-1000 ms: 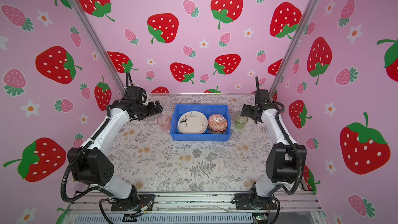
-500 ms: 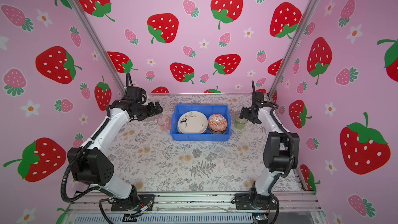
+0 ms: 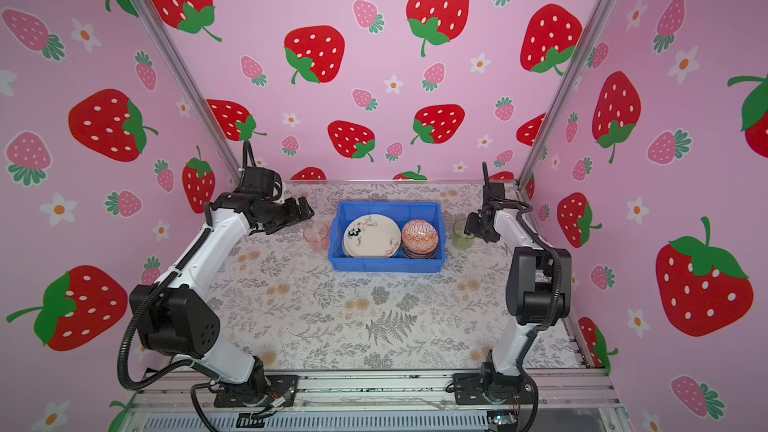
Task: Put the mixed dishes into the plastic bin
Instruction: 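Lower the right gripper around the green glass cup and lift it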
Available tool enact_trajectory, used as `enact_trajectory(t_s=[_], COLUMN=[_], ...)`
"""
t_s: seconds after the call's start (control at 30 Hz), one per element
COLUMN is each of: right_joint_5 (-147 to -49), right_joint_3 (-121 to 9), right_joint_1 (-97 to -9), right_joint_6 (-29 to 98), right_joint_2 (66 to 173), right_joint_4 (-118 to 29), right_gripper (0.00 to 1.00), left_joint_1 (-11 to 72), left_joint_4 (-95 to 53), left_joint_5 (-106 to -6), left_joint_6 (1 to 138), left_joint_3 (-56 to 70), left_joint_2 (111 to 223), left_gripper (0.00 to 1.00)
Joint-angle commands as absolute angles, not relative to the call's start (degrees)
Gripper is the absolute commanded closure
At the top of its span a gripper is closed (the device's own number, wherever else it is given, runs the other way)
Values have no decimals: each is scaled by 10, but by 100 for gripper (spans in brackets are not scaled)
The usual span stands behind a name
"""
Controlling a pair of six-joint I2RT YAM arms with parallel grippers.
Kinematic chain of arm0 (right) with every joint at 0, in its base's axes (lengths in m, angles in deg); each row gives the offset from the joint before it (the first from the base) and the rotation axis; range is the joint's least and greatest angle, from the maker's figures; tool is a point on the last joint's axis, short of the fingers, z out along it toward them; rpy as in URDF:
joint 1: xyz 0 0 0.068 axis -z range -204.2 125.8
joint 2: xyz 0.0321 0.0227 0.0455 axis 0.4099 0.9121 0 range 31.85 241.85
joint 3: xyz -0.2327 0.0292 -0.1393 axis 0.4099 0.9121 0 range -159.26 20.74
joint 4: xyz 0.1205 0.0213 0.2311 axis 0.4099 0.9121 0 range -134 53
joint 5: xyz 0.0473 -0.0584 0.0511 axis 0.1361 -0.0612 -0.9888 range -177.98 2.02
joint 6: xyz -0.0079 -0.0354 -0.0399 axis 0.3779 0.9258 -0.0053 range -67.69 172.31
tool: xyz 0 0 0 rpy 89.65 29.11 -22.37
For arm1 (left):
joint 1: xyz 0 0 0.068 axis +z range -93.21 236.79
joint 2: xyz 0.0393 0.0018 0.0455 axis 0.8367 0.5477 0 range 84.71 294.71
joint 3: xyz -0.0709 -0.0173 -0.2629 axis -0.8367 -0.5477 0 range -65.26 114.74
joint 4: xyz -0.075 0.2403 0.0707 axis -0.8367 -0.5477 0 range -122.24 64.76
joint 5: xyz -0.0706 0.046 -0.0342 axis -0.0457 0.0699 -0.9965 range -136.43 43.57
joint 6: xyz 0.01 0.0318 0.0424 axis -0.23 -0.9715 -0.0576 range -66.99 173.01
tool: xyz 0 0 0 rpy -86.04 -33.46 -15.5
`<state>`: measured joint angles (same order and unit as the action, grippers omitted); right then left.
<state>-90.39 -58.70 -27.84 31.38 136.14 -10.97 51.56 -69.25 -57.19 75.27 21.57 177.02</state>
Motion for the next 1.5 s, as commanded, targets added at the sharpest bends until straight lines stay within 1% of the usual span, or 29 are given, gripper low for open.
enact_trajectory(t_s=[0.0,0.1,0.13,0.23,0.57,1.1,1.33,1.47], right_joint_5=[-898,-896,-895,-896,-902,-906,-892,-878], right_joint_3=[-584,-583,-583,-586,-595,-603,-627,-648], right_joint_1=[-280,-280,-280,-280,-280,-280,-280,-281], right_joint_6=[323,323,323,324,323,336,351,359], right_joint_2=[1377,1379,1381,1385,1390,1382,1357,1334], right_joint_4=[-116,-120,-121,-123,-126,-114,-72,-40], right_gripper=[45,47,50,55,64,84,90,92], left_joint_1=[519,519,519,520,520,520,519,519], left_joint_4=[-707,-707,-707,-708,-708,-707,-708,-707], left_joint_5=[-579,-584,-585,-588,-588,-589,-592,-593], left_joint_6=[749,751,751,751,751,751,752,752], left_joint_3=[241,240,241,242,241,240,241,240], left_joint_2=[1776,1778,1780,1781,1783,1791,1798,1798], left_gripper=[1,1,1,1,1,1,1,1])
